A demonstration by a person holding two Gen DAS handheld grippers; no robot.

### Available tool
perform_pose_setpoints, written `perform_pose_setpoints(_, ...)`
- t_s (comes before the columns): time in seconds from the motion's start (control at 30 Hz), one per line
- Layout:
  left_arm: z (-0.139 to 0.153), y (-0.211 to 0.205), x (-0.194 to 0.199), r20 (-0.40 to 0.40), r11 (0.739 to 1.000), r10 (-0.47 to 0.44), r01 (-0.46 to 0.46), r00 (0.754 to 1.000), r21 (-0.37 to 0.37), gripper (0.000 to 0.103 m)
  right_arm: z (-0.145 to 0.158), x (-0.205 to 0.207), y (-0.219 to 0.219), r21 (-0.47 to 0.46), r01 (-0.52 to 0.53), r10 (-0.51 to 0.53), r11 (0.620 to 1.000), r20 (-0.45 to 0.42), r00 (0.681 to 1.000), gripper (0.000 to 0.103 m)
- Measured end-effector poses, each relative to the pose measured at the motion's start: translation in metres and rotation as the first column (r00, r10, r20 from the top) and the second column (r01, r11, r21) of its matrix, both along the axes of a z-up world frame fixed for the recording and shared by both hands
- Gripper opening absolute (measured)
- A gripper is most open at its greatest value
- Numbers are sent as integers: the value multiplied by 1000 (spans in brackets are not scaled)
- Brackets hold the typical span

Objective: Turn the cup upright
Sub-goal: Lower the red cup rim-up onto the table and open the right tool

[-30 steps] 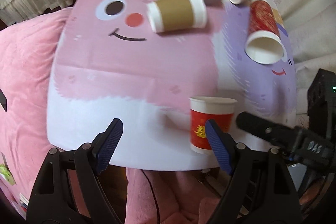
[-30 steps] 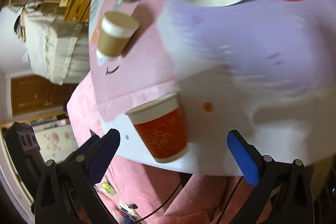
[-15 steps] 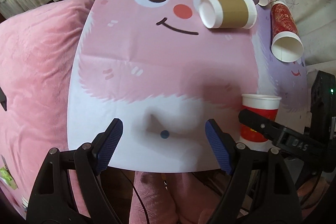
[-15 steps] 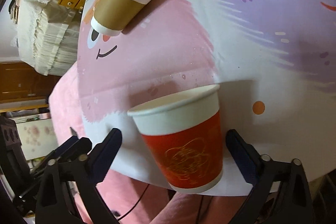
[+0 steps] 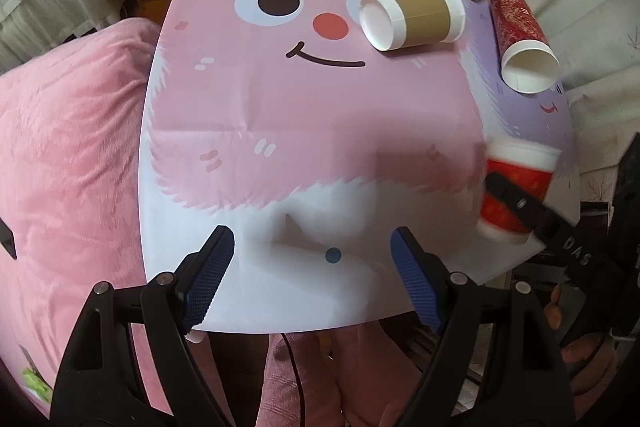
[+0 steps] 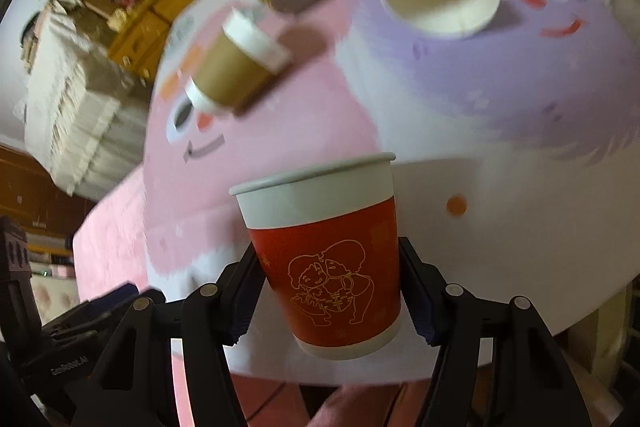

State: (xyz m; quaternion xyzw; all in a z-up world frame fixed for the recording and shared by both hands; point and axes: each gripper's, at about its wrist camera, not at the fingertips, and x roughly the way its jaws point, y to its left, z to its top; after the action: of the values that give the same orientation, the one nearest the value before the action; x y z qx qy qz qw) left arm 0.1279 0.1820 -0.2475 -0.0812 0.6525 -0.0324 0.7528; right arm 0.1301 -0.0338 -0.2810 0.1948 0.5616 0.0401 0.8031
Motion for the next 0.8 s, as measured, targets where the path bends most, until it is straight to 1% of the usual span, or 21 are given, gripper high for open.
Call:
perform_pose_setpoints(0.07, 2, 0, -1, 6, 1000, -13, 13, 1000, -5, 79, 8, -8, 0, -43, 33, -27, 999, 131, 991, 64)
perform_pose_setpoints(0.1, 4, -1, -1, 10, 1000, -21, 21, 1000, -4, 79, 11, -12, 0, -68, 50, -37, 996, 191, 981, 64)
perform_pose_setpoints(0.13, 5, -2, -2, 15, 1000, -30, 30, 999, -2, 79, 13, -17, 2, -102, 72, -42, 992, 268, 962, 64)
perform_pose_setpoints(0.17, 7, -2, -3, 21, 999, -41, 41, 999, -1, 79, 15, -24, 5, -139, 102, -45, 985, 360, 932, 64)
perform_pose_setpoints(0.2, 7, -3, -3, 26, 999, -50, 50, 998, 2, 79, 19, -28, -1, -161, 122, -45, 979, 412, 910, 64)
perform_pose_setpoints(0.23, 8, -4, -4, 29, 998, -57, 57, 998, 5, 79, 18, -35, 3, -184, 148, -39, 972, 494, 869, 64)
perform_pose_setpoints(0.3, 7, -5, -4, 31, 997, -72, 71, 997, 13, 79, 20, -48, -4, -228, 189, -25, 955, 575, 818, 64)
perform_pose_setpoints(0.37, 7, -6, -6, 34, 996, -85, 85, 996, 18, 79, 15, -53, 0, -261, 237, -23, 936, 626, 779, 64)
perform_pose_setpoints(0.43, 7, -8, -8, 39, 995, -102, 101, 994, 18, 79, 10, -56, 0, -261, 263, -33, 929, 649, 760, 64)
perform_pose_setpoints(0.5, 7, -11, -10, 38, 993, -116, 115, 993, 23, 79, 4, -56, -1, -261, 261, -32, 929, 646, 763, 64)
perform_pose_setpoints(0.67, 7, -17, -13, 35, 991, -133, 132, 991, 18, 79, -10, -60, -5, -255, 247, -41, 935, 613, 789, 64)
perform_pose_setpoints(0.77, 9, -22, -12, 26, 989, -144, 143, 989, 21, 79, -20, -59, -9, -246, 232, -50, 941, 577, 815, 64)
perform_pose_setpoints(0.8, 10, -23, -10, 26, 989, -148, 148, 989, 23, 79, -22, -59, -11, -248, 220, -47, 944, 557, 829, 64)
